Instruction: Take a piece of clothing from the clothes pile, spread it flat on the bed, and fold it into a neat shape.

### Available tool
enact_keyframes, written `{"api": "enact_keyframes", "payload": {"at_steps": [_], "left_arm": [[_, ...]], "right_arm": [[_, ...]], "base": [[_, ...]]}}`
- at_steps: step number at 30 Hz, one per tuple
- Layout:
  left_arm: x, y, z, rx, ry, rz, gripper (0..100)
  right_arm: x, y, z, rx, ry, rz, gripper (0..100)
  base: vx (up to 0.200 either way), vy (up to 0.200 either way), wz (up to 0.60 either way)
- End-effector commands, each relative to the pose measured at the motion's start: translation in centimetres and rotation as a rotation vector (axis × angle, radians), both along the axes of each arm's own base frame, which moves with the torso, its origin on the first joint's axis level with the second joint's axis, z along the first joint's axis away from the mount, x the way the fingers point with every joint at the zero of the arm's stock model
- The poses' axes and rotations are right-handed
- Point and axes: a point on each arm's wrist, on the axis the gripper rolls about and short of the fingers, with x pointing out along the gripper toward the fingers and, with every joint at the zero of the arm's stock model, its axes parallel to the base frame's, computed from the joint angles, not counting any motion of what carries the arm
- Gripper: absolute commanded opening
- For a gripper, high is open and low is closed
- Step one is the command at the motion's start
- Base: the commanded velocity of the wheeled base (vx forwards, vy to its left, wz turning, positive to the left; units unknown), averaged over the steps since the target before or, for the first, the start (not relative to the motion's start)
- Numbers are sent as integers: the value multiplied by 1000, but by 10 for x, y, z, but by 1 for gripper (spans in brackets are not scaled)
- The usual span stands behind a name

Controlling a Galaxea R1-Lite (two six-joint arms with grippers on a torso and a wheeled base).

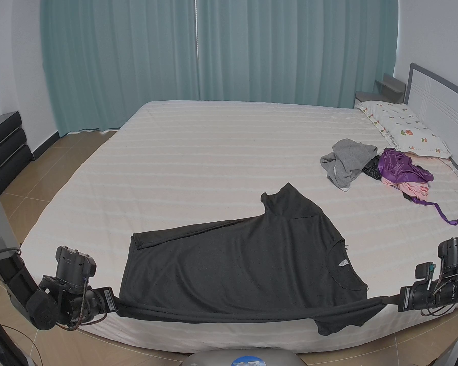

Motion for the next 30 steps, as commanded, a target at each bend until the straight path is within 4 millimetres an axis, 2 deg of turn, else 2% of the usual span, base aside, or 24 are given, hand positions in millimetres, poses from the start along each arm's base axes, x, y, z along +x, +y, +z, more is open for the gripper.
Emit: {"api": "enact_keyframes", "payload": {"at_steps": [1,10,17,22,30], "left_arm": [[-4,2,17,-2,-72,-11,0],[-1,6,46,10,-157,-17,0],[-10,7,65,28,-160,-42,0],[-18,8,66,48,-115,-67,0],[-17,7,55,42,-58,-69,0]], "right_arm": [[7,1,7,13,-50,-17,0],[4,10,10,13,-83,29,0],[5,12,10,3,-86,47,0],[6,12,13,1,-103,47,0],[10,12,14,1,-113,46,0]], "base": [[0,0,0],[0,0,0],[0,0,0],[0,0,0],[0,0,0]]}}
